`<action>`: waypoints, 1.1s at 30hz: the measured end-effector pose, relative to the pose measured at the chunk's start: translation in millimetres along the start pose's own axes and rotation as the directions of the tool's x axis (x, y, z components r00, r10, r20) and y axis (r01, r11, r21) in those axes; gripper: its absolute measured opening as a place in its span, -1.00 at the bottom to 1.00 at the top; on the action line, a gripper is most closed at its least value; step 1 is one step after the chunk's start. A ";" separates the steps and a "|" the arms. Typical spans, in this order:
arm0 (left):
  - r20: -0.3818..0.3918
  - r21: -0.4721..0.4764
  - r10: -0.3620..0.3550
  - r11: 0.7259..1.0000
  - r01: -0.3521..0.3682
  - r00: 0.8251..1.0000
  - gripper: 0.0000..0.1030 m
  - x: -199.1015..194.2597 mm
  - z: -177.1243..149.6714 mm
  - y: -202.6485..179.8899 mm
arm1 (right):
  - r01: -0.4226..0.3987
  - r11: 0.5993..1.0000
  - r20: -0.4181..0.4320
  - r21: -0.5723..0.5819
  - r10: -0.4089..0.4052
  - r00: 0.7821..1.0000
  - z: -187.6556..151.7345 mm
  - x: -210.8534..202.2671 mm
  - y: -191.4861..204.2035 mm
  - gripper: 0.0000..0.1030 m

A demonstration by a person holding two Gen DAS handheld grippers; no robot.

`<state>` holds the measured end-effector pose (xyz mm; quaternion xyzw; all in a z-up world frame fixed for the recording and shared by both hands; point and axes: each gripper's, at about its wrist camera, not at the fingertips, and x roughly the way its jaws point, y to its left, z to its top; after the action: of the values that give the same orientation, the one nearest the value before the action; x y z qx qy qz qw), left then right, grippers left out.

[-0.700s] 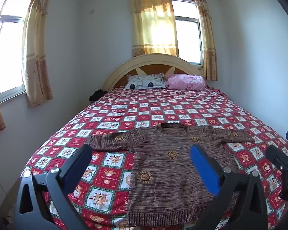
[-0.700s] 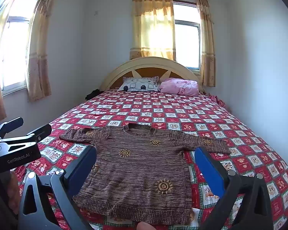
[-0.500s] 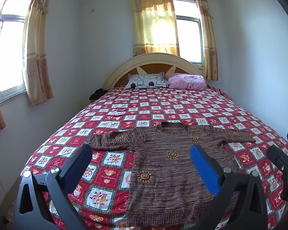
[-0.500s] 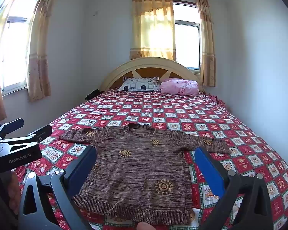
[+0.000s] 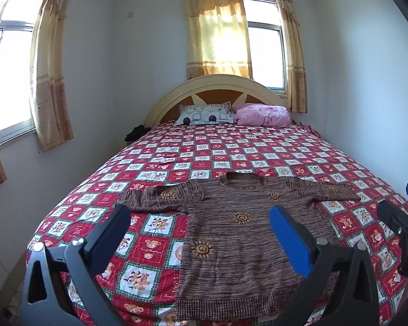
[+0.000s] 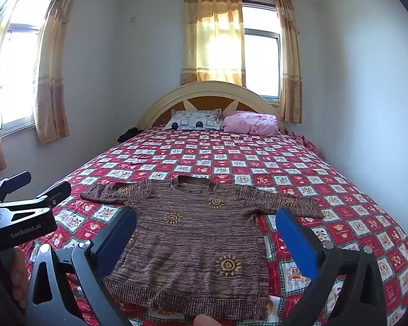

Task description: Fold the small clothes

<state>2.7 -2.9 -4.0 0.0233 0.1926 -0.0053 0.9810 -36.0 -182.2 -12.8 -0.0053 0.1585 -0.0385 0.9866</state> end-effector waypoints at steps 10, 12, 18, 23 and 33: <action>0.031 0.005 -0.005 1.000 0.005 1.000 1.00 -5.6 1.6 -5.6 | 0.005 1.000 0.023 -0.006 -0.005 1.000 2.2 -5.1 0.7 0.98; 0.030 0.004 -0.002 1.000 0.002 1.000 1.00 -5.7 1.2 -5.0 | 0.007 1.000 0.024 -0.012 -0.007 1.000 1.8 -5.4 2.6 0.98; 0.044 -0.007 -0.005 1.000 0.005 0.999 1.00 -9.0 1.2 -3.4 | 0.009 1.000 0.022 -0.016 -0.008 1.000 0.8 -4.6 3.7 0.98; 0.035 -0.009 -0.006 1.000 0.006 0.999 1.00 -7.7 -0.7 -3.6 | 0.006 1.000 0.012 -0.013 -0.006 1.000 -0.7 -1.6 2.4 0.98; 0.033 -0.018 -0.001 1.000 0.002 0.999 1.00 -6.0 0.8 -2.9 | 0.003 1.000 0.008 -0.018 -0.002 1.000 -1.7 0.0 5.6 0.98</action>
<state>-2.6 -5.8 -1.1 0.0142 0.1763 -0.0046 0.9842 -36.1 -176.6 -14.6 -0.0146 0.1549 -0.0383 0.9871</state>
